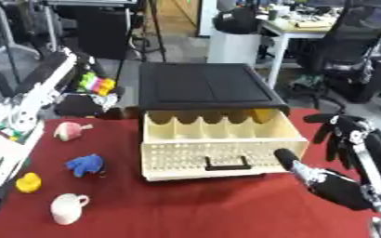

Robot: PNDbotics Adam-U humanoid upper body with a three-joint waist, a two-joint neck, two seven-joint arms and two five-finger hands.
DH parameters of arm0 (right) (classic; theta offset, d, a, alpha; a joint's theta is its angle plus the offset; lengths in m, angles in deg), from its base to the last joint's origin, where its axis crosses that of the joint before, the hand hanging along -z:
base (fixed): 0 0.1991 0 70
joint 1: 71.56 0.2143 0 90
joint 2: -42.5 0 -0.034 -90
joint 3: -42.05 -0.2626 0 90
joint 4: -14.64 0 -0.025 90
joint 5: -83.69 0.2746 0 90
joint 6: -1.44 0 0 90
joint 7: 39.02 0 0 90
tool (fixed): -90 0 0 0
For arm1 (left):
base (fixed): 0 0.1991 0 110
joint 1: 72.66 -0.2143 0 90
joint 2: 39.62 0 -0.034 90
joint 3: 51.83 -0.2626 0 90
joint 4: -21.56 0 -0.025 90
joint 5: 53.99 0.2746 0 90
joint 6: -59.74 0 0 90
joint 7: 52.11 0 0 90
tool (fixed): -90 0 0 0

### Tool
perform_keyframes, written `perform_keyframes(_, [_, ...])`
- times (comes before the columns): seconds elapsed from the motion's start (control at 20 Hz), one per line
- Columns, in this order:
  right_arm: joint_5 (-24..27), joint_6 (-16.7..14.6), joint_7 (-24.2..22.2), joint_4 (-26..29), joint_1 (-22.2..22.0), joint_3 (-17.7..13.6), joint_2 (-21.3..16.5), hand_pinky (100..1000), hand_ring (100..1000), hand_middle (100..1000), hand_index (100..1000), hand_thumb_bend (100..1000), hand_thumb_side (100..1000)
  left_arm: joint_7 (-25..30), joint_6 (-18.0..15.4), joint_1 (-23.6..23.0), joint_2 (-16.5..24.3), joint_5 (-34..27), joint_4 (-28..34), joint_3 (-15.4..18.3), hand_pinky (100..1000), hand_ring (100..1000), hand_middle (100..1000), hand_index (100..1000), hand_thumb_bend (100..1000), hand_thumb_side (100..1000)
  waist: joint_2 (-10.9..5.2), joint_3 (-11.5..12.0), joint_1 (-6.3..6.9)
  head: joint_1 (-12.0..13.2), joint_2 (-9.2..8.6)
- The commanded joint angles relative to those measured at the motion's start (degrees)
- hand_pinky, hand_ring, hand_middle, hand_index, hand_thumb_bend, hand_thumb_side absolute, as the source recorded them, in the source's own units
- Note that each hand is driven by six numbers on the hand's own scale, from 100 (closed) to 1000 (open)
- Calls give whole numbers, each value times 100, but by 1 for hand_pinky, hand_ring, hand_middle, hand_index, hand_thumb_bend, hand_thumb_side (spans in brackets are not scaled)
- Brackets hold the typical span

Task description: Pick up objects from table and place into drawer.

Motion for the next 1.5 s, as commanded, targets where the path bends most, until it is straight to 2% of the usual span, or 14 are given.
perform_keyframes(0.05, [65, -55, -45, 125, 128, 15, -79, 105, 294, 428, 744, 621, 712, -219, -159, 327, -282, 39, -440, 1, 100, 124, 140, 481, 317, 265, -26, -82, 16, 105, -100])
perform_keyframes(0.25, [94, -113, -97, 125, 245, 76, -76, 105, 294, 428, 744, 622, 712, -537, -395, 555, -622, 84, -982, 9, 100, 124, 139, 481, 311, 265, 58, -262, 64, 232, -189])
perform_keyframes(0.45, [106, -150, -138, 125, 321, 110, -70, 105, 294, 428, 744, 621, 712, -682, -585, 665, -813, 190, -1244, -28, 100, 126, 142, 483, 317, 263, 122, -395, 106, 308, -244])
perform_keyframes(0.9, [113, -158, -148, 125, 326, 94, -80, 105, 294, 429, 744, 622, 712, -546, -700, 648, -887, 264, -1156, -182, 100, 130, 146, 486, 333, 261, 128, -428, 162, 308, -276])
perform_keyframes(1.35, [120, -171, -151, 125, 318, 90, -90, 106, 295, 429, 744, 623, 712, -402, -772, 640, -948, 413, -1098, -327, 100, 136, 153, 490, 346, 260, 101, -428, 163, 335, -303])
perform_keyframes(1.45, [120, -171, -152, 125, 314, 90, -92, 105, 294, 429, 744, 624, 712, -366, -787, 636, -949, 456, -1108, -345, 100, 146, 167, 501, 375, 269, 98, -426, 166, 333, -302])
perform_keyframes(1.5, [120, -171, -152, 125, 312, 89, -93, 106, 294, 429, 745, 624, 712, -336, -799, 634, -946, 482, -1115, -358, 100, 176, 198, 526, 437, 287, 97, -424, 169, 331, -302])
